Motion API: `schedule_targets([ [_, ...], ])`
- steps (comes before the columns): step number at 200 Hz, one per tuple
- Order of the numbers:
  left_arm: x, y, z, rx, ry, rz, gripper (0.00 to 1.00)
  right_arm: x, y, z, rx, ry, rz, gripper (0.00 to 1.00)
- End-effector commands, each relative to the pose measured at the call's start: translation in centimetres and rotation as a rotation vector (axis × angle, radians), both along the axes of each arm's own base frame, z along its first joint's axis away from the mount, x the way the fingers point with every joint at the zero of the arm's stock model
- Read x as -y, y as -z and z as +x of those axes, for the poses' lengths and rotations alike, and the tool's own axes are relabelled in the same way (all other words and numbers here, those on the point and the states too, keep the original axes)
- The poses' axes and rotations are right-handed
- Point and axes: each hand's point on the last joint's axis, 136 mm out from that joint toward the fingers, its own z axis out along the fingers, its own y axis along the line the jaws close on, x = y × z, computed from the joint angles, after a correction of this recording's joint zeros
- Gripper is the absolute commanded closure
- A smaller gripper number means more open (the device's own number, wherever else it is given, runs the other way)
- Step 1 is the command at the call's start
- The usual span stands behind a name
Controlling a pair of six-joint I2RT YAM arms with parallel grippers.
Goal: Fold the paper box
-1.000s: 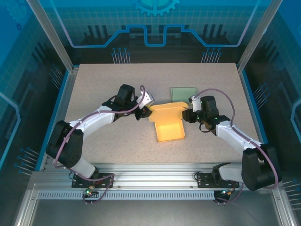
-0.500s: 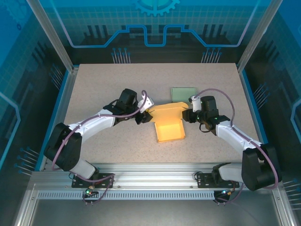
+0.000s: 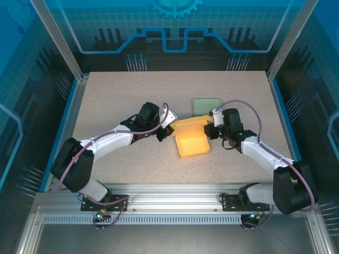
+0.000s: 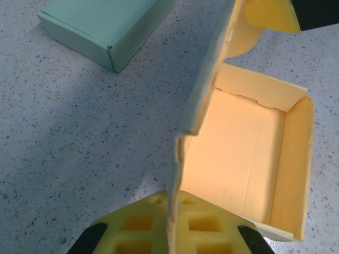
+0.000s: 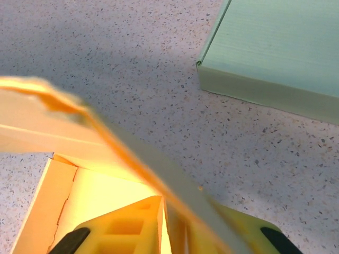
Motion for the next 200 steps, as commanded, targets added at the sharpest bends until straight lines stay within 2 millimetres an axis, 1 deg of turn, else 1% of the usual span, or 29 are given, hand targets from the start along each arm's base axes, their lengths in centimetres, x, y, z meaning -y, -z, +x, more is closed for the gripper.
schedule_targets([
  [1,0.7,-0.8,0.8,0.035,-0.044,-0.012,1.00,-0.8,-1.4,0.6,0.055,0.001,0.015,0.82],
  [14,0.7,-0.7,1.1,0.036,-0.074,-0.005,1.00,-0.8,-1.6,0.7,0.065,0.009,0.013,0.86],
  [38,0.7,-1.2,1.8,0.055,-0.164,-0.004,1.00,-0.6,-1.7,0.7,0.077,0.039,-0.001,1.00],
  [59,1.0,-2.1,2.4,0.051,-0.260,-0.056,1.00,-0.7,-1.7,0.5,0.098,0.060,-0.013,1.00],
  [84,1.2,-3.2,3.2,0.032,-0.395,-0.156,0.97,-1.4,-1.9,0.1,0.142,0.075,-0.014,1.00],
  [96,1.3,-3.3,3.3,0.010,-0.448,-0.202,0.96,-1.8,-2.0,-0.2,0.163,0.087,-0.010,1.00],
  [125,1.5,-3.1,3.3,-0.024,-0.549,-0.279,0.95,-2.3,-2.0,-0.6,0.200,0.136,-0.015,1.00],
  [160,2.1,-2.5,2.5,-0.041,-0.584,-0.335,0.95,-2.8,-1.9,-0.8,0.226,0.162,-0.032,1.00],
  [184,1.8,-1.7,1.7,-0.034,-0.602,-0.334,0.94,-3.1,-1.7,-1.2,0.232,0.156,-0.036,1.00],
  [200,1.6,-0.7,1.2,-0.045,-0.613,-0.342,0.94,-3.2,-1.4,-1.5,0.238,0.154,-0.038,1.00],
])
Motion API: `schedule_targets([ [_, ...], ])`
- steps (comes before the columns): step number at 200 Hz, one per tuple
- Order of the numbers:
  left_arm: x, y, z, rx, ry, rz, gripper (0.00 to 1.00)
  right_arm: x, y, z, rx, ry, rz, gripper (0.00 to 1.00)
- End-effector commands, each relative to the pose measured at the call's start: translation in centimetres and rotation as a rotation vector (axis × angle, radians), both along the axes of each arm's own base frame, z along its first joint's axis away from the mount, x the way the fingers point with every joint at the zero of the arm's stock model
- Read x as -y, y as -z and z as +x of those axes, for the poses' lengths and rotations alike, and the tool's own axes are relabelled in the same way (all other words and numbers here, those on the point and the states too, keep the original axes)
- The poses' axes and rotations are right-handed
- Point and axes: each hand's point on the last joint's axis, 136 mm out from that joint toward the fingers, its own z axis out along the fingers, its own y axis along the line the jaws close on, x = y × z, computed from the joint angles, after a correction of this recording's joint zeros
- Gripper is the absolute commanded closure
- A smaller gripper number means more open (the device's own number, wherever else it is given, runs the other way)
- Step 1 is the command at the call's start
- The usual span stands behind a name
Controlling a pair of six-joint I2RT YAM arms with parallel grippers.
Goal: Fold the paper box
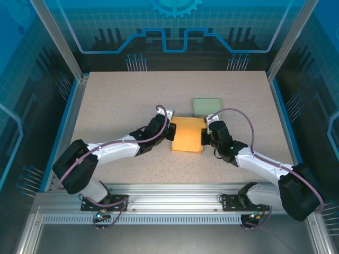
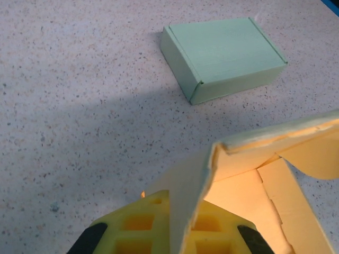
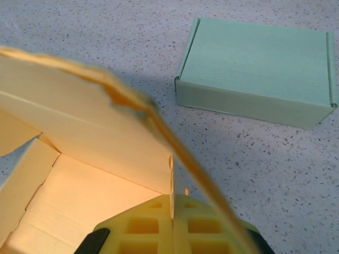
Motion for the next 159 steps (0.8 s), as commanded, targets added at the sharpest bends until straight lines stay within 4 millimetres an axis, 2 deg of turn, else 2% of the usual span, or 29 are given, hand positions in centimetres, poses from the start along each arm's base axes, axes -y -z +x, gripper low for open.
schedule_targets([
  [1,1.7,-0.9,-0.8,0.029,0.008,-0.125,0.94,-2.0,-1.4,-0.2,0.063,-0.042,0.069,1.00],
  [36,1.6,1.4,-1.8,-0.007,-0.022,-0.150,0.94,-2.2,-0.4,-0.7,0.058,-0.036,0.071,1.00],
  [96,2.2,1.8,-2.8,-0.005,-0.026,-0.163,0.94,-2.9,0.0,-1.6,0.066,-0.040,0.057,1.00],
  [159,1.5,3.8,-3.9,-0.006,-0.038,-0.124,0.94,-3.8,0.9,-2.6,0.036,-0.007,0.084,1.00],
])
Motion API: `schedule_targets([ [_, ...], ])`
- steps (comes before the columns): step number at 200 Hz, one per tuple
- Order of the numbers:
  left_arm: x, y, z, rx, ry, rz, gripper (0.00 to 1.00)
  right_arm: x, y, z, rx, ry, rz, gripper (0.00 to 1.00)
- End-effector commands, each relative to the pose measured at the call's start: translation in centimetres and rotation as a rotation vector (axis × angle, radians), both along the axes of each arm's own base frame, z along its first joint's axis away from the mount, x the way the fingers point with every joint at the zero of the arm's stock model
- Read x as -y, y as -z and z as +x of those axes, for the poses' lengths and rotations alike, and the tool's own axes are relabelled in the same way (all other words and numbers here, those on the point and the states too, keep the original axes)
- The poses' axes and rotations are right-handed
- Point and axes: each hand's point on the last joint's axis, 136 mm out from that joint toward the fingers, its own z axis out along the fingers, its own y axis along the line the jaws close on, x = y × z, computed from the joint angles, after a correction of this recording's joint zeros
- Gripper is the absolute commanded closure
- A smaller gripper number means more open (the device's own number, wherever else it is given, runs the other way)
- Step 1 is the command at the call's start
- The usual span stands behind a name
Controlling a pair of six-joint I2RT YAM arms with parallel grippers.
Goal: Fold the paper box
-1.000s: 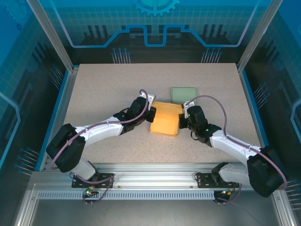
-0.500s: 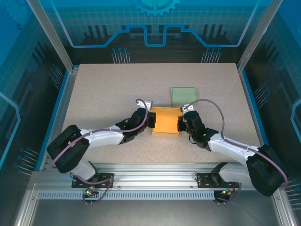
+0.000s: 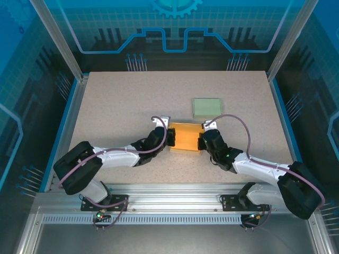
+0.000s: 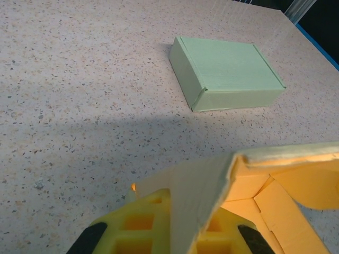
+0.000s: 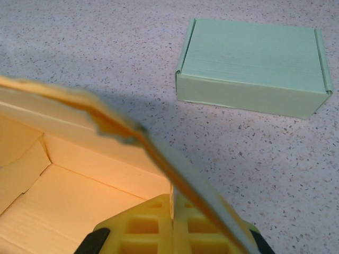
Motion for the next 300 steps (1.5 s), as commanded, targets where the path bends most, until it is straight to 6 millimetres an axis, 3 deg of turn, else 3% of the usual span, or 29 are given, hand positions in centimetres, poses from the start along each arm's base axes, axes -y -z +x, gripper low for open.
schedule_targets([
  [1,1.7,2.6,-2.4,-0.064,0.089,0.008,0.94,-2.9,-0.1,-1.0,-0.021,-0.067,0.088,1.00],
  [92,2.4,3.2,-3.3,0.028,0.090,0.061,0.99,-3.8,-2.6,0.2,0.004,-0.011,0.135,1.00],
  [197,3.6,3.7,-3.2,0.100,0.062,0.102,0.99,-6.0,-2.5,1.9,-0.018,-0.024,0.129,1.00],
  [300,3.8,4.7,-3.6,0.099,0.062,0.114,0.98,-5.4,0.7,-0.5,-0.055,-0.023,0.136,1.00],
])
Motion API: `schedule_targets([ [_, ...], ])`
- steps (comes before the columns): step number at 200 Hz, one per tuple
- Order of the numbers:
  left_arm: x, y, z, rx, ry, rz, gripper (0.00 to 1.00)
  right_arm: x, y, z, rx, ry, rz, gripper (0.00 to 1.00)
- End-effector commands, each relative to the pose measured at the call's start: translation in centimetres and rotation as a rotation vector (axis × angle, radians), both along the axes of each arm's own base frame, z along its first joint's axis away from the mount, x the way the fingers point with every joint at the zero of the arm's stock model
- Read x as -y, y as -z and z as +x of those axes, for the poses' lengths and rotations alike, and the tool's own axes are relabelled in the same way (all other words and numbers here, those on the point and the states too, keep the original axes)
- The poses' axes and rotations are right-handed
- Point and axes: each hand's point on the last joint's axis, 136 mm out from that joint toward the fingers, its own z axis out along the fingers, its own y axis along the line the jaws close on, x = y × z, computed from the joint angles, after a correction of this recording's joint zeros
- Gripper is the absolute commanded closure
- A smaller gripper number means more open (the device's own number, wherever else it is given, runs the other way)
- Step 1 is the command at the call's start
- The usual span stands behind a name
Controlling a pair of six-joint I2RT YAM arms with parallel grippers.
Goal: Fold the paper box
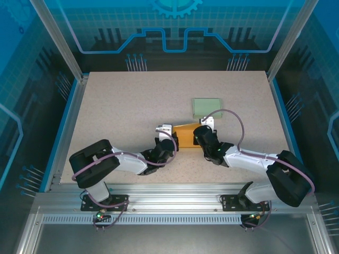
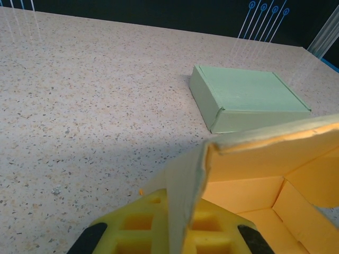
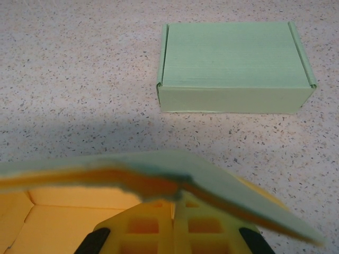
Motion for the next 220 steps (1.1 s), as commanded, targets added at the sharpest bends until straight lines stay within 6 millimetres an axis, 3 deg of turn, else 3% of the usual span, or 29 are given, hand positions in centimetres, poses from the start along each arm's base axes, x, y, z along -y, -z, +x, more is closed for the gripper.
schedule_targets([
  [1,3.4,3.5,-2.9,-0.095,0.197,0.061,0.98,-4.9,0.6,-2.4,-0.033,-0.182,0.121,1.00],
  [79,2.0,4.5,-4.7,-0.084,0.232,0.050,0.97,-3.6,3.7,-4.8,-0.016,-0.155,0.061,1.00],
  [156,1.1,5.2,-6.1,-0.064,0.256,0.059,0.89,-2.3,5.5,-6.1,-0.020,-0.130,-0.002,1.00],
  [193,1.3,5.2,-6.1,-0.059,0.260,0.063,0.89,-2.3,5.6,-6.1,-0.034,-0.127,-0.007,1.00],
  [220,1.4,5.0,-6.0,-0.054,0.261,0.060,0.89,-2.8,4.5,-5.9,-0.028,-0.137,-0.015,1.00],
])
